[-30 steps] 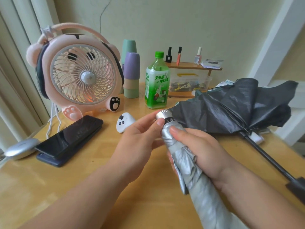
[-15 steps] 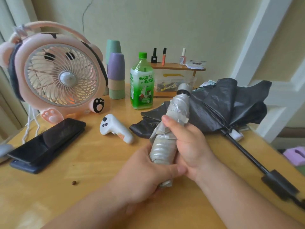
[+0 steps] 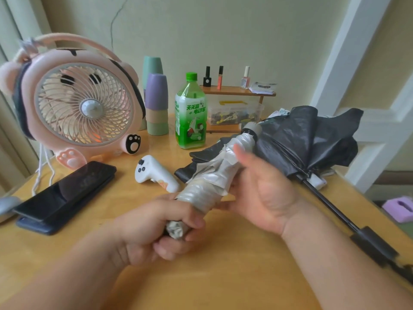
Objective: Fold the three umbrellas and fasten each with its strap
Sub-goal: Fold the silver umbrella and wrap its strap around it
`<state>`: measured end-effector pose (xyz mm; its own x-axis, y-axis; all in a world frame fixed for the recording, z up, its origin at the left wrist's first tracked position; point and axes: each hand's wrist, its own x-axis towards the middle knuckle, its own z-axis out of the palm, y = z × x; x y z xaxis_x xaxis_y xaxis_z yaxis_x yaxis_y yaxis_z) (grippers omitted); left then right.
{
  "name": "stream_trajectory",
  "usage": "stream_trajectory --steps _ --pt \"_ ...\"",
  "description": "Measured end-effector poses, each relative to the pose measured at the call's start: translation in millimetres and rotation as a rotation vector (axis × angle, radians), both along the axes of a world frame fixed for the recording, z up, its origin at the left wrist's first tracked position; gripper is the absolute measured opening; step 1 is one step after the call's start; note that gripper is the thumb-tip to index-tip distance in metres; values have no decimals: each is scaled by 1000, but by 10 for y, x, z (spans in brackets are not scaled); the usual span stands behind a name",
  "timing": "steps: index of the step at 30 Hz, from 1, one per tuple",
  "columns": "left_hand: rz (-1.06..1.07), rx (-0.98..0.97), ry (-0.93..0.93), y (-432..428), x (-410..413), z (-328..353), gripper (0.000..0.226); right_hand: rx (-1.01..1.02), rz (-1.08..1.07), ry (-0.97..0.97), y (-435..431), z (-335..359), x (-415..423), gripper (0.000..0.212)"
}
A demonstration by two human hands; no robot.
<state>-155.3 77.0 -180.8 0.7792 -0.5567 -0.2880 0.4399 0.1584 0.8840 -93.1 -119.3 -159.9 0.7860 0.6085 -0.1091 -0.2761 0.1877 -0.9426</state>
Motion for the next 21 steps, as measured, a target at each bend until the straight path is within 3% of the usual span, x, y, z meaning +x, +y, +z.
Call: stream_trajectory --steps 2,4,8,12,16,19,21 --pt "-87 -20 28 132 22 6 41 10 -20 6 -140 68 98 77" --pt "-102 -21 -5 193 29 41 43 -13 -116 24 -195 60 143 50" --pt "256 -87 -188 157 64 126 60 78 -344 71 -187 71 148 25" --pt "515 -365 -351 37 103 10 65 293 -396 215 -63 113 29 40" --pt "489 -299 -593 -149 91 -66 46 320 -312 350 188 26 -139 47" --pt "682 -354 -479 -190 89 21 37 204 -190 348 215 44 -185 58" --pt "781 -385 -404 -153 85 74 36 95 -299 100 78 90 -106 70"
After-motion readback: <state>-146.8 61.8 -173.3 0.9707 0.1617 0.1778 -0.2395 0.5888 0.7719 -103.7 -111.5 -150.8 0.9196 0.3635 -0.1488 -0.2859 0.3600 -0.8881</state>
